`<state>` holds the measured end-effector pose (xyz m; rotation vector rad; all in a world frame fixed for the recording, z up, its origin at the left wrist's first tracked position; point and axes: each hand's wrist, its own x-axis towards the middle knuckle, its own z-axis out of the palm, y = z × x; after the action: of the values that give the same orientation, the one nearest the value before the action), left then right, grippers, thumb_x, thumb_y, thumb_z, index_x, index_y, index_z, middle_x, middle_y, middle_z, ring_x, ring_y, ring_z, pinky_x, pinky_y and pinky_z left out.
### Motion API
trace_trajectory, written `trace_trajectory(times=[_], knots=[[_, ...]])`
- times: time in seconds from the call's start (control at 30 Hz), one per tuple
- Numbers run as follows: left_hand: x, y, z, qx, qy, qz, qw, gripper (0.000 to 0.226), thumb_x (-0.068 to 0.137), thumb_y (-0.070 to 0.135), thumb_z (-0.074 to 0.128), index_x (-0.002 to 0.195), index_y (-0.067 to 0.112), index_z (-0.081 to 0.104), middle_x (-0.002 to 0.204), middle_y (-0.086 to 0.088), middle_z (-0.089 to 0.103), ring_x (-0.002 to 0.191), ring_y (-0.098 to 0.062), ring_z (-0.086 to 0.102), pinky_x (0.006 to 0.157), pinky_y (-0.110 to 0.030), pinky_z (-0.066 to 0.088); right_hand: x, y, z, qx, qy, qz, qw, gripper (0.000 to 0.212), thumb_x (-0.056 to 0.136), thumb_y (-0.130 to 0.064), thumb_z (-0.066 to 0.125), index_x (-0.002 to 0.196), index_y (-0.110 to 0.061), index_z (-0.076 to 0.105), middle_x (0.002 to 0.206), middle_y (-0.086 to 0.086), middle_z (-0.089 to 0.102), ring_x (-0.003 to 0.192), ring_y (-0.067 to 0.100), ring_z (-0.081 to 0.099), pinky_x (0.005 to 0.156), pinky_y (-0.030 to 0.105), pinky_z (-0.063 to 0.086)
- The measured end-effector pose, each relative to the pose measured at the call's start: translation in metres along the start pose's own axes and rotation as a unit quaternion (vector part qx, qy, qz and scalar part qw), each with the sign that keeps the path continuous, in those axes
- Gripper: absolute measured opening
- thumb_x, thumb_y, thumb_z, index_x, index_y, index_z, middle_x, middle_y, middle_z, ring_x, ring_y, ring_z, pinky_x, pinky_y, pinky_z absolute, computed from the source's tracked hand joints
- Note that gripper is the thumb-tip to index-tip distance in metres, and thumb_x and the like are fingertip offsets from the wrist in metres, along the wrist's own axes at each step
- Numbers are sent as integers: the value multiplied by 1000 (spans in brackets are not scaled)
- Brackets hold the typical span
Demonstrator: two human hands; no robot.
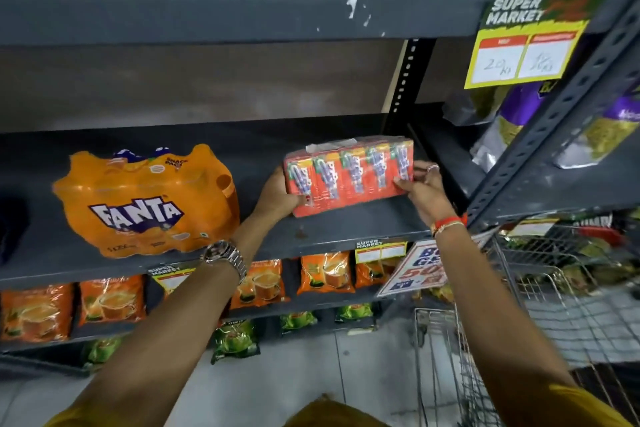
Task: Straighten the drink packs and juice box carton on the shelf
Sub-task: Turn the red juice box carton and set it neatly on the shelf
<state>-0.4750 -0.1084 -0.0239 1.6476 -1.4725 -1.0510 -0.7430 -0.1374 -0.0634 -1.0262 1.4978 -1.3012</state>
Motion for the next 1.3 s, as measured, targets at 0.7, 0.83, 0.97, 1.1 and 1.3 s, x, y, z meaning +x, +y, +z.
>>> trace_trajectory(times=[0.7, 0.83, 0.97, 1.1, 1.3], knots=[[-57, -7, 85, -44, 5, 60, 997, 103, 73, 29, 76, 150, 18, 9, 156, -3, 7, 143, -19, 15, 118, -36, 20, -8, -21, -10, 113, 16, 50, 992, 11, 86, -19, 58, 78, -17, 50, 73, 2, 60, 60, 11, 59, 59, 24, 45], [-25, 3, 79, -11, -46, 28, 999, 99, 76, 26, 73, 149, 21, 8, 159, -3, 6, 145, -23, 14, 119, -46, 18, -52, -9, 8, 135, 96, 28, 986, 18, 87, -24, 57, 71, -20, 49, 73, -4, 61, 70, 10, 56, 67, 26, 43], [-5, 12, 66, -51, -52, 24, 997, 69, 81, -2, 63, 143, 9, 34, 139, -10, 48, 123, -18, 47, 103, -30, 39, -108, 10, 45, 107, 191, -27, 975, 22, 90, -28, 59, 73, -22, 46, 76, -6, 56, 69, 8, 53, 67, 28, 45], [-8, -1, 54, -129, 34, 48, 990, 41, 83, -11, 51, 123, -3, 56, 109, -5, 62, 84, 6, 62, 83, -17, 51, -147, 19, 95, 48, 207, -65, 975, 39, 79, -54, 63, 77, -17, 49, 76, 4, 62, 68, 18, 59, 64, 39, 50], [-30, -33, 33, -254, 271, -27, 928, 30, 87, -7, 41, 110, -4, 59, 115, -24, 63, 109, -35, 59, 100, -48, 46, -149, 8, 127, -78, -44, -169, 982, 27, 89, -41, 58, 88, -14, 60, 82, 6, 65, 76, 9, 65, 70, 29, 54]])
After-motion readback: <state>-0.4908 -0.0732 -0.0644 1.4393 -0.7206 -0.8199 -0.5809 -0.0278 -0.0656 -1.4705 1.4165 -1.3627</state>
